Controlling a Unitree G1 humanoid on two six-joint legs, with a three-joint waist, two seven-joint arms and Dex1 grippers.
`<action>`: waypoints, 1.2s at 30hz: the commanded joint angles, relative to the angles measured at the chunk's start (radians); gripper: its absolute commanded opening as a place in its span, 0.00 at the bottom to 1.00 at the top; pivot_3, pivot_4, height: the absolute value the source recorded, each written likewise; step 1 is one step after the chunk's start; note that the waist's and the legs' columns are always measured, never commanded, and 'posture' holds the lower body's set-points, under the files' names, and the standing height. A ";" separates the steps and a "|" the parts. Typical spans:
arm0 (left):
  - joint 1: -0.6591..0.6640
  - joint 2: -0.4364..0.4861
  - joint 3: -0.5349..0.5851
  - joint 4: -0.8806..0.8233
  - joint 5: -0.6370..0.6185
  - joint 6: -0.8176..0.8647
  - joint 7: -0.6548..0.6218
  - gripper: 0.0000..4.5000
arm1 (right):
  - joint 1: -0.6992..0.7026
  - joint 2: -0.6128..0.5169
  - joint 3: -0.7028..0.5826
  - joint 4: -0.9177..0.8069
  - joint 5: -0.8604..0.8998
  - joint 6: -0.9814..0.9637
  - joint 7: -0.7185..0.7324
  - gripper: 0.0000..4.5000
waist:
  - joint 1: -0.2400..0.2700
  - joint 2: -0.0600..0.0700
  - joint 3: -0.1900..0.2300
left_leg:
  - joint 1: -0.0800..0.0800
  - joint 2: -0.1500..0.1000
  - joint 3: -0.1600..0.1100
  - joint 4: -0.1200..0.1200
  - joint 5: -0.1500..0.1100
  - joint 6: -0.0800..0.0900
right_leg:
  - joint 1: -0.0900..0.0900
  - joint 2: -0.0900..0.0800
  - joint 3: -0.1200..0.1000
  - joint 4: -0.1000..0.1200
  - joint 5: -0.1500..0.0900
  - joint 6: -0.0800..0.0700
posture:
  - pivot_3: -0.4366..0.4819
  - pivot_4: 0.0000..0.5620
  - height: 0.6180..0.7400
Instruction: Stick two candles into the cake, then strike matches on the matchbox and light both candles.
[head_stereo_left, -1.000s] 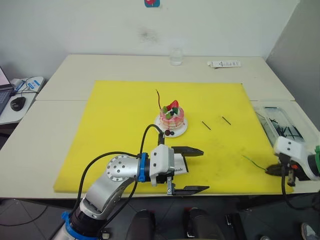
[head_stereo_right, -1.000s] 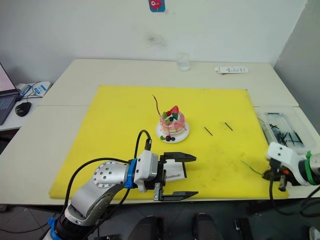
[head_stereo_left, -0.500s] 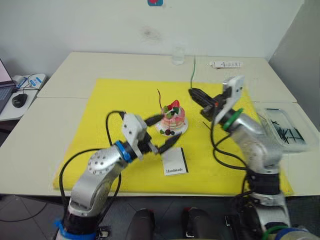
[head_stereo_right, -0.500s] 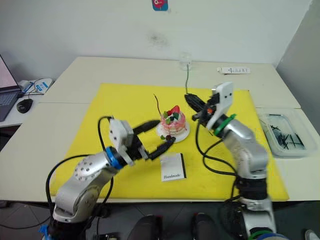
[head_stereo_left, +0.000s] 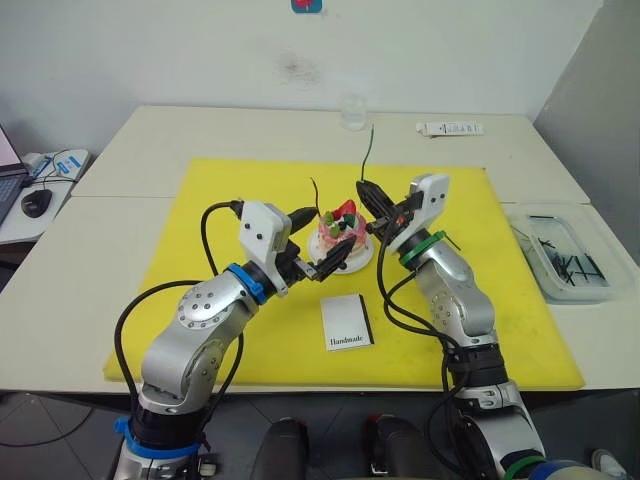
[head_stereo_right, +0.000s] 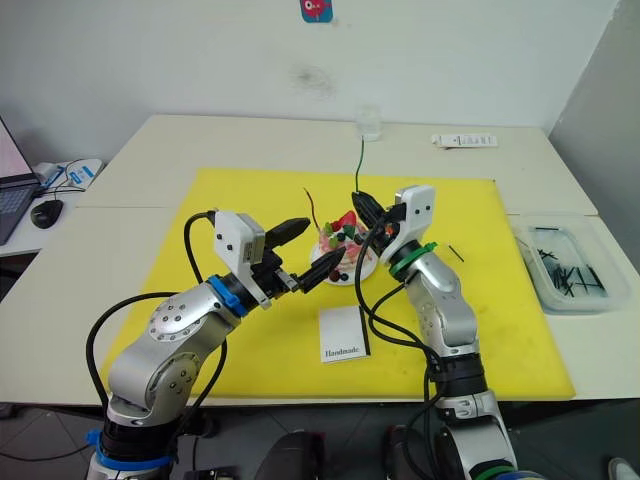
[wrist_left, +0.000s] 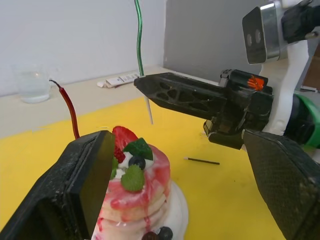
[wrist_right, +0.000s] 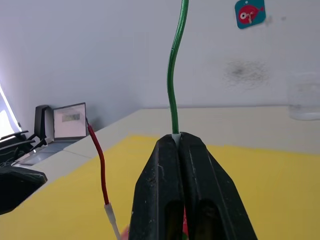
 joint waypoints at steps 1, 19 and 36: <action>0.005 0.011 0.016 -0.064 -0.018 0.008 0.001 1.00 | -0.009 0.003 -0.001 0.019 -0.006 -0.056 -0.001 0.00 | -0.001 0.000 0.000 | 0.000 0.000 0.000 0.000 0.000 0.000 | 0.000 0.000 0.000 0.000 0.000 0.000 | 0.48 0.27 1.00; 0.007 0.020 0.017 -0.080 -0.027 0.032 -0.002 1.00 | -0.009 0.006 0.008 0.138 -0.041 -0.167 -0.004 0.00 | -0.001 0.000 0.000 | 0.000 0.001 -0.001 0.000 0.000 0.000 | 0.000 0.000 0.001 0.000 0.000 0.000 | 0.48 0.27 1.00; 0.017 0.028 0.013 -0.095 -0.043 0.033 -0.005 1.00 | 0.025 0.005 0.028 0.171 -0.058 -0.205 -0.009 0.00 | -0.001 0.000 0.000 | 0.000 0.001 -0.001 0.000 0.000 0.000 | 0.000 0.000 0.001 0.000 0.000 0.000 | 0.48 0.27 1.00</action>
